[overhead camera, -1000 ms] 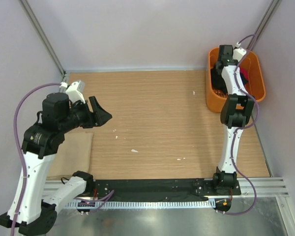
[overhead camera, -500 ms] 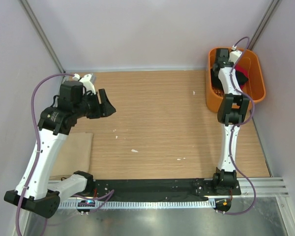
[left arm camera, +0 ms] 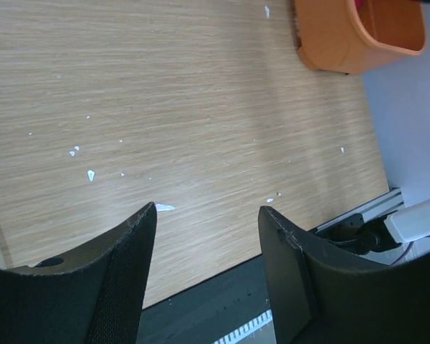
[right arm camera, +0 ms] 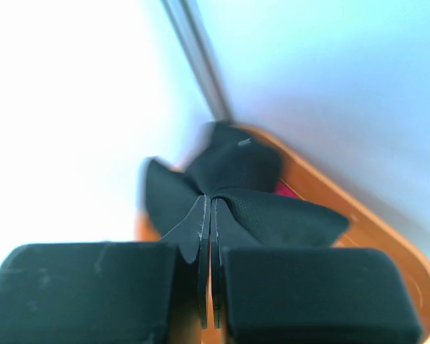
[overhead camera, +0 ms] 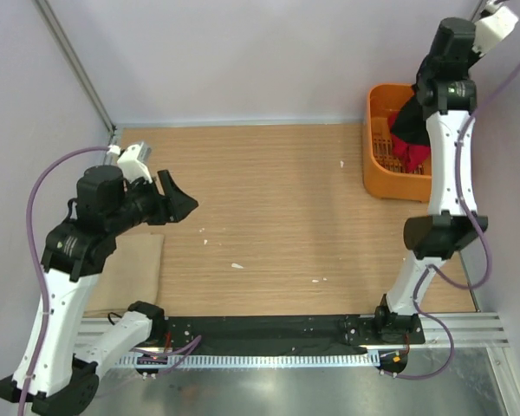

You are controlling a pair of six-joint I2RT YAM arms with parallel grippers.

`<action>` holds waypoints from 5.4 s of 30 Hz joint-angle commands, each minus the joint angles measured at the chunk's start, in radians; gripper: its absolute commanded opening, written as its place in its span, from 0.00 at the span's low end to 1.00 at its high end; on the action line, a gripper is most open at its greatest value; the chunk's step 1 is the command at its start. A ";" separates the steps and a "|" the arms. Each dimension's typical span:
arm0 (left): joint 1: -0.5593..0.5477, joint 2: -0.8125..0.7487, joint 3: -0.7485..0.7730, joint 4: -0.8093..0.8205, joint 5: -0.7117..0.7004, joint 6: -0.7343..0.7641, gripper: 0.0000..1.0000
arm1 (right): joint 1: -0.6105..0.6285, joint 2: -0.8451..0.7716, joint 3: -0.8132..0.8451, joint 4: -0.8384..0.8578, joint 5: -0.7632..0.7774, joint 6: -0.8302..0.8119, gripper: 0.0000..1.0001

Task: Fold and stack the t-shirts
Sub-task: Grab the tshirt from the pile, then move the tshirt to the center of the board, then flatten the tshirt out

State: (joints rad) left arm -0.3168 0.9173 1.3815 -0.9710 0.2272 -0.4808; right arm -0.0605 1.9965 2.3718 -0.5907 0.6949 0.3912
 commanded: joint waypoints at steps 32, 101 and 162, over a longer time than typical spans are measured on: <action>-0.332 0.674 -0.073 0.362 0.106 -0.295 0.80 | 0.247 -0.708 -1.387 -0.247 -0.593 0.101 0.52; -0.323 0.253 -0.418 -0.052 -0.130 -0.211 0.67 | 0.550 -0.926 -1.626 -0.325 -0.807 0.308 0.65; 0.151 0.824 -0.289 0.416 0.141 -0.077 0.45 | 0.347 -0.820 -1.867 0.031 -0.874 0.344 0.54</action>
State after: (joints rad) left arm -0.1680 1.7222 1.0557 -0.5995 0.3012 -0.5682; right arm 0.2859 1.1576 0.5255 -0.6205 -0.1551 0.7071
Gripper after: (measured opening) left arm 0.477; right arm 0.552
